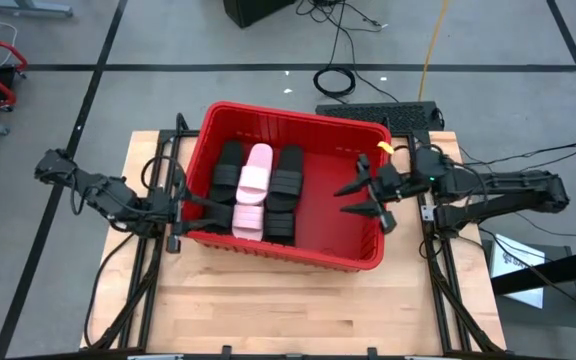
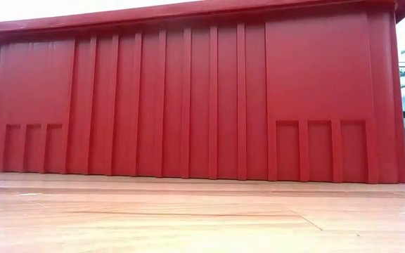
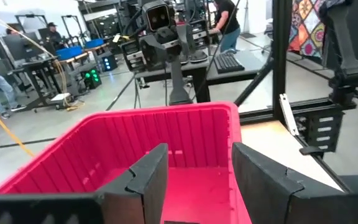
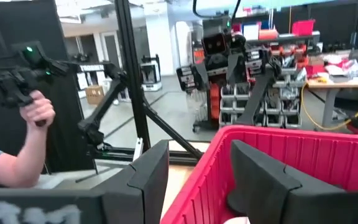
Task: Pick and place slides into bin
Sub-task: Return to Home Position
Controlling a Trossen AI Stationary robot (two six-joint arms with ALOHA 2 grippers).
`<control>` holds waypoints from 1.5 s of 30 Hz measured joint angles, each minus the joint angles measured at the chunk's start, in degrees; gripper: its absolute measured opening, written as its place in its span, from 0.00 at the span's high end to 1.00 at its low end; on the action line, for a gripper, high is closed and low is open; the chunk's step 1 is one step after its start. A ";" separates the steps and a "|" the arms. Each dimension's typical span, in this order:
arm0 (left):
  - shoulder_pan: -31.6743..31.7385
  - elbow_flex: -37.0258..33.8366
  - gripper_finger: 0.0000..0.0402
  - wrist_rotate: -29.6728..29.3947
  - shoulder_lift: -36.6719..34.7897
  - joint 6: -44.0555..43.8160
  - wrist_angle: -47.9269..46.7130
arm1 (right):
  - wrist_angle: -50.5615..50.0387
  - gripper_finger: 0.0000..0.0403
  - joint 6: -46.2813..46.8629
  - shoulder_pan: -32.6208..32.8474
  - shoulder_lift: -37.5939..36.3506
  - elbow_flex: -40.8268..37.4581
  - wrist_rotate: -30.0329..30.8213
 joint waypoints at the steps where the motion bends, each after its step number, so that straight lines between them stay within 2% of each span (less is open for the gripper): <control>1: -0.48 -0.11 0.55 -0.28 -0.06 -0.30 -0.07 | 0.19 0.59 0.19 0.00 -1.12 -0.87 -0.01; 7: -1.12 -3.40 0.55 -0.06 -1.22 -0.65 1.52 | 0.40 0.60 0.29 0.00 -5.80 -4.48 0.05; 11: 0.08 -7.44 0.55 0.65 -2.97 2.42 8.61 | 1.84 0.59 0.85 0.00 -6.37 -5.71 0.16; 19: 7.93 -13.60 0.55 12.31 -10.03 2.44 12.33 | 3.34 0.59 1.82 0.00 -5.39 -6.52 0.25; 27: 14.37 -18.43 0.55 18.20 -14.24 2.20 16.39 | 3.56 0.59 1.27 0.00 -5.56 -6.52 0.01; 33: 16.77 -20.26 0.55 18.72 -17.22 0.92 16.44 | 3.27 0.58 1.36 0.00 -5.86 -6.52 -0.26; 36: 16.91 -20.86 0.55 18.80 -18.55 1.06 16.27 | 2.11 0.58 1.34 -0.02 -7.02 -6.54 -3.31; 40: 16.91 -21.14 0.55 18.78 -20.54 1.68 14.16 | 0.14 0.58 1.24 0.02 -10.68 -6.62 -4.70; 45: 16.91 -21.16 0.55 18.78 -22.46 1.76 13.34 | 4.35 0.58 1.18 0.26 -16.54 -12.51 -4.23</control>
